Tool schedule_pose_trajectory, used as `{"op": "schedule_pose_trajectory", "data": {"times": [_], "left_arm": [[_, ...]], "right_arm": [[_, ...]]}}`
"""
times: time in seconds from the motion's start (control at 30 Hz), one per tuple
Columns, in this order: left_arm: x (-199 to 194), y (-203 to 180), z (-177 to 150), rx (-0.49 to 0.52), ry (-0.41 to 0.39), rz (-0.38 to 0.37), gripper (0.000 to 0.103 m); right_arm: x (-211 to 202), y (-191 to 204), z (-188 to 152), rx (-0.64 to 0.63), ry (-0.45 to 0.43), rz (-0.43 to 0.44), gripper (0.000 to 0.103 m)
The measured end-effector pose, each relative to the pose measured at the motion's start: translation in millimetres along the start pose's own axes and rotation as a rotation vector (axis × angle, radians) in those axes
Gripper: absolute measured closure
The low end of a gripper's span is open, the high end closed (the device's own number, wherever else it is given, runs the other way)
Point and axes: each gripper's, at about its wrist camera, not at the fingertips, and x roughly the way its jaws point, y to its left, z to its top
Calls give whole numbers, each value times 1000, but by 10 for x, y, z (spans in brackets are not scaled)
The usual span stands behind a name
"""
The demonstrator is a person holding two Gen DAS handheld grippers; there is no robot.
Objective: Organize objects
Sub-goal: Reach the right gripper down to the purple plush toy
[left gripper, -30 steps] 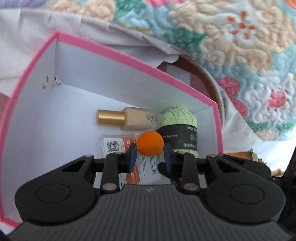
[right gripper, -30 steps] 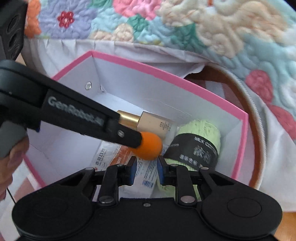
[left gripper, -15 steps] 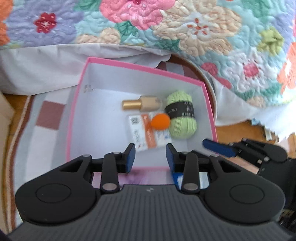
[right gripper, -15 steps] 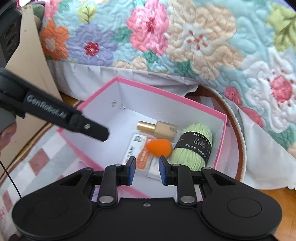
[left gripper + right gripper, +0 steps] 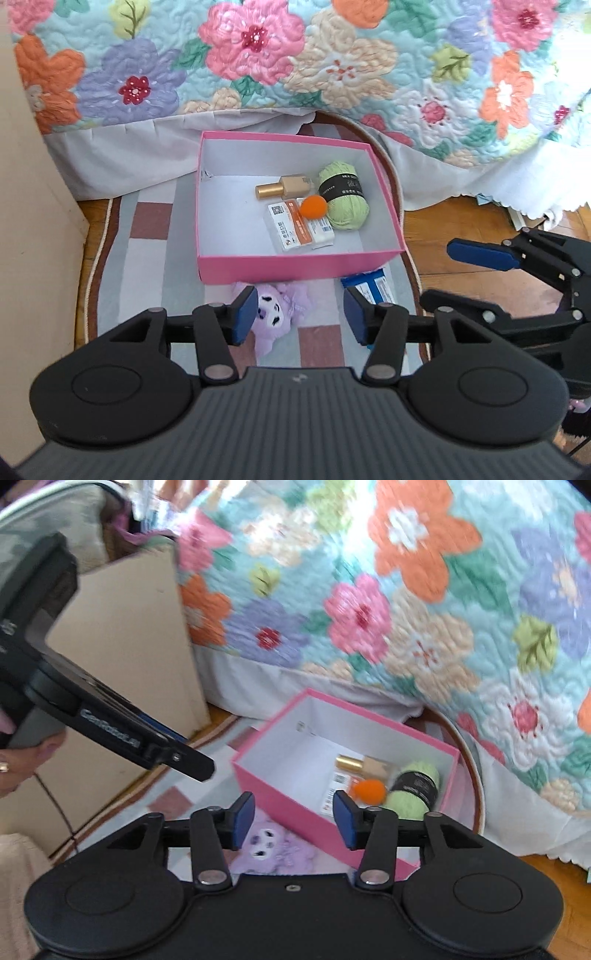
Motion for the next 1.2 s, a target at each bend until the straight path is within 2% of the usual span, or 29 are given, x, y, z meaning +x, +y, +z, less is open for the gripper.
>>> {"op": "schedule_pose_trajectory", "data": {"times": [0.13,0.27,0.5,0.6,0.7,0.9,1.0,1.2], "left_arm": [[-180,17,-131,7,-9,1,49],[-275,58,-243,-15,-21,-14,45],[-103,211,-482,-53,0,-36,41],[81,288,-547,-67,4,-45,36],[270,340,-595,-67,3,-37,34],[684,462,-674,-81,4,-28,32],[852,517,-713,-95,9,-24,31],[1154,623,-792,-118,-11,-29,28]], "right_arm": [[-165,124,-32,4,7,45,37],[-271,272,-114,-34,19,49,35],[-229,433,-305,-87,25,83,17],[-93,441,-419,-92,3,149,13],[130,436,-533,-82,-6,167,11],[736,351,-773,-34,29,155,11],[912,322,-899,45,-20,77,11],[1268,315,-1039,24,8,80,11]]}}
